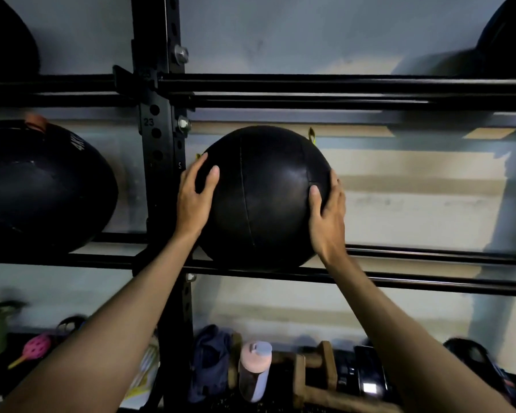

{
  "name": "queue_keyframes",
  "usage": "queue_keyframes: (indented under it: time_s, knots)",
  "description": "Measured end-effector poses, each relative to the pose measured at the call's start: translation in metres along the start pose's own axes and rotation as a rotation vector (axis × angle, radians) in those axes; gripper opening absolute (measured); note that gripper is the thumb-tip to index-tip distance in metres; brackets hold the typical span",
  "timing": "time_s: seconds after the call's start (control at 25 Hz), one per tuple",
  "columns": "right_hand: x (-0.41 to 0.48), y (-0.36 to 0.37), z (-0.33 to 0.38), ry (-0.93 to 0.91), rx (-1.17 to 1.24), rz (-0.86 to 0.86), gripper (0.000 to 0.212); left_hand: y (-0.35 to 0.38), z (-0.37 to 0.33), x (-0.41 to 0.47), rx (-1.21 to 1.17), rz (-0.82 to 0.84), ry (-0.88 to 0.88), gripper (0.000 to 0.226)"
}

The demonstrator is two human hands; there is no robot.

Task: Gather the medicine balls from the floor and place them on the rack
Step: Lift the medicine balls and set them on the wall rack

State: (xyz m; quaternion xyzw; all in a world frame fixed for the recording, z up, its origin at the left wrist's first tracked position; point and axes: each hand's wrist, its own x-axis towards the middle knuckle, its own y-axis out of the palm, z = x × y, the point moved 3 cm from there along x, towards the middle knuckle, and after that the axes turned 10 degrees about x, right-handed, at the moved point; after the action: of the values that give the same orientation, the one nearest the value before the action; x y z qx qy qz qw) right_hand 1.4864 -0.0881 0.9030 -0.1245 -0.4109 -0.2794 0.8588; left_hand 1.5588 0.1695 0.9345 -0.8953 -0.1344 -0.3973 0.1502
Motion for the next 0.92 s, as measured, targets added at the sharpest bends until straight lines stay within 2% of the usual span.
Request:
queue_keyframes:
  time_s: [0.12, 0.28, 0.44, 0.56, 0.72, 0.92]
  knots:
    - [0.004, 0.006, 0.001, -0.002, -0.048, -0.009, 0.065, -0.002, 0.004, 0.0, 0.011, 0.001, -0.018, 0.052]
    - [0.002, -0.007, 0.004, 0.053, -0.065, 0.1, 0.07, -0.003, -0.009, -0.014, 0.046, 0.033, -0.075, 0.056]
    - [-0.028, -0.041, 0.011, 0.126, -0.095, 0.14, 0.068, 0.006, -0.009, -0.075, 0.084, -0.136, -0.098, 0.06]
    - [-0.087, -0.071, -0.009, 0.125, -0.152, 0.133, 0.047, 0.033, 0.002, -0.15, 0.17, -0.223, -0.028, 0.05]
    - [-0.181, -0.113, -0.046, 0.199, -0.294, 0.229, 0.028, 0.088, 0.002, -0.255, 0.223, -0.023, 0.043, 0.035]
    - [-0.278, -0.201, -0.098, 0.4, -0.579, 0.379, 0.023, 0.173, -0.003, -0.368, 0.315, 0.465, 0.147, 0.016]
